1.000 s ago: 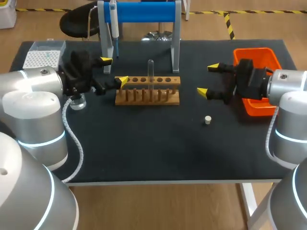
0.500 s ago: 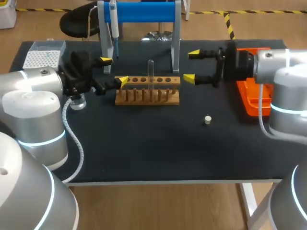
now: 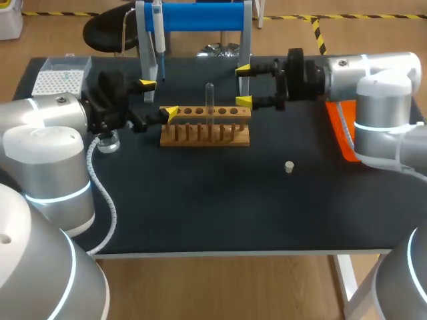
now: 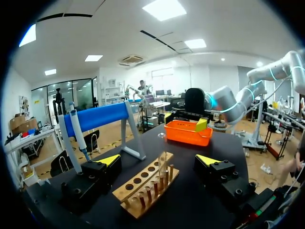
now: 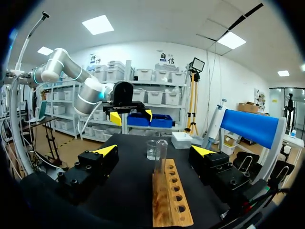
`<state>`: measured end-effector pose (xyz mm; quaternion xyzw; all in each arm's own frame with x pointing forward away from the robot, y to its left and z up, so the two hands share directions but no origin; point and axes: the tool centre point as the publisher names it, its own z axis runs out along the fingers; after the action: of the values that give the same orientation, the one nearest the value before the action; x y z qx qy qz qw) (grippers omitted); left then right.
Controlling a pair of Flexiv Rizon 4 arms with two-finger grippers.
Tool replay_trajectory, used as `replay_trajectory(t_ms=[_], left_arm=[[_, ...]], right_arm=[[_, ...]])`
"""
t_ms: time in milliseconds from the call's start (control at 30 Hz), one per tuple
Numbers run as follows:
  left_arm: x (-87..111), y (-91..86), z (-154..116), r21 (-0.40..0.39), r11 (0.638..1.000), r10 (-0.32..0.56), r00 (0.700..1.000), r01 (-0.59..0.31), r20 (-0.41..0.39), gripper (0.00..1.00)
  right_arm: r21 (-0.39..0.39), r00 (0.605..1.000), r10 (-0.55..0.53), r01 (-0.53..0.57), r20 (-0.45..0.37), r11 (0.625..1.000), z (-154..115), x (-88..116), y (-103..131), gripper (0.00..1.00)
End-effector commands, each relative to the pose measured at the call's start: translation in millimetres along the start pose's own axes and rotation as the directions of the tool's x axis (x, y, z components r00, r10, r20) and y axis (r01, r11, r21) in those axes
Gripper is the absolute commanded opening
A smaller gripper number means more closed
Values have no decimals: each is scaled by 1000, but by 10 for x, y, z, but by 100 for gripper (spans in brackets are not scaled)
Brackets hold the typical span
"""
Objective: Invert the test tube, pick up the pipette, mount the tip to pipette, aspirate from beaker and dispense into the tube, eject the tip, return the pipette, and cap with the stopper.
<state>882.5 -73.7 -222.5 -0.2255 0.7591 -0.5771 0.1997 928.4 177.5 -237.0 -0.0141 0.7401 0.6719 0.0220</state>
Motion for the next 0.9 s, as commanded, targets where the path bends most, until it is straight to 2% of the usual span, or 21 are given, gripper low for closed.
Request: replay_trajectory(t_ms=[33,433,900], left_arm=[[6,9,11,2,1000,1,1000,-1,3,100],[6,9,11,2,1000,1,1000,-1,3,100],[6,9,11,2,1000,1,1000,-1,3,100]], right_arm=[[-16,995,10,-11,-97,1000,136,-115,-80,100],[-13,990,37,-39,-135,999,360,-85,-234,100],[-36,991,52,-57,-122,998,565,-149,-286,100]])
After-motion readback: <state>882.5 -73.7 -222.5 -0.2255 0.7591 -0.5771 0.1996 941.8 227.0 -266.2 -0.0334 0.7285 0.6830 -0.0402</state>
